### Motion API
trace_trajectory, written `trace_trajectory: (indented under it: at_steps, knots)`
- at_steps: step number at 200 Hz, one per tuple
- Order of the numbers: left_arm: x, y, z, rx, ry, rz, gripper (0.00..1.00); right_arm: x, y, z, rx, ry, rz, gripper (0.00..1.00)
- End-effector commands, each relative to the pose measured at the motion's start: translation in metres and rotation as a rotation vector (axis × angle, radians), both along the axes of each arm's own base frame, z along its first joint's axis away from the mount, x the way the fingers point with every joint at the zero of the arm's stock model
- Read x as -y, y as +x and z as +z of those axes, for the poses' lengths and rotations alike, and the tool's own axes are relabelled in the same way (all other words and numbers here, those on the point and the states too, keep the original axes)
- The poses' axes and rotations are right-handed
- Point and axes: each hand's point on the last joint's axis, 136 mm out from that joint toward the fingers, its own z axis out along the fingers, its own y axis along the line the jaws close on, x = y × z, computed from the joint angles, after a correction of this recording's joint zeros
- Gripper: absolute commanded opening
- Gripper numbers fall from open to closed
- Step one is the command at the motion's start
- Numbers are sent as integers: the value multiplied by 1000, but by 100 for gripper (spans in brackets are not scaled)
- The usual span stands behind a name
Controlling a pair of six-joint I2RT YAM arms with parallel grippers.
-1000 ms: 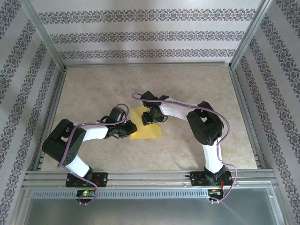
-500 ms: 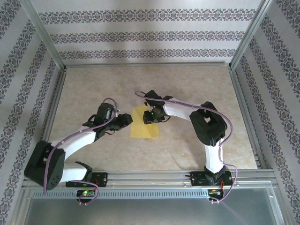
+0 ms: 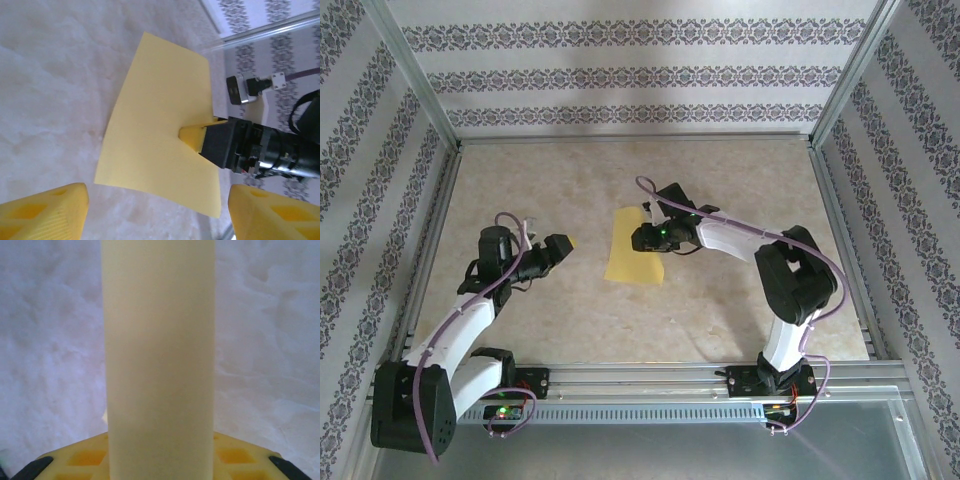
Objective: Fold a paper plane with a square sheet of paper (fold left side to right side)
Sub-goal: Pick up the square sheet of paper from the center of the table.
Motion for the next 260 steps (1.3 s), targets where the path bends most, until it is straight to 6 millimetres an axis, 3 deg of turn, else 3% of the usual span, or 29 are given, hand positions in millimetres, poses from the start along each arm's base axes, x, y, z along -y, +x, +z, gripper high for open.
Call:
trace_trajectory:
  at_steps: [1, 38, 71, 129, 171, 231, 260]
  knots:
    - [12, -4, 42, 164, -117, -108, 74, -6, 1, 38, 79, 110, 48, 36]
    - [19, -11, 70, 272, -138, -174, 74, -2, -5, 77, 149, 198, 100, 36]
    - [20, -16, 90, 377, -123, -202, 81, -6, -19, 115, 186, 309, 172, 35]
    - [24, -18, 119, 494, -111, -246, 87, -11, -57, 192, 285, 506, 323, 34]
    - [28, -24, 149, 615, -133, -299, 94, -14, -87, 238, 319, 632, 423, 33]
    - [41, -32, 187, 723, -175, -417, 95, -30, -110, 260, 333, 676, 509, 31]
    - [45, -29, 189, 716, -160, -431, 95, -37, -119, 266, 344, 685, 542, 31]
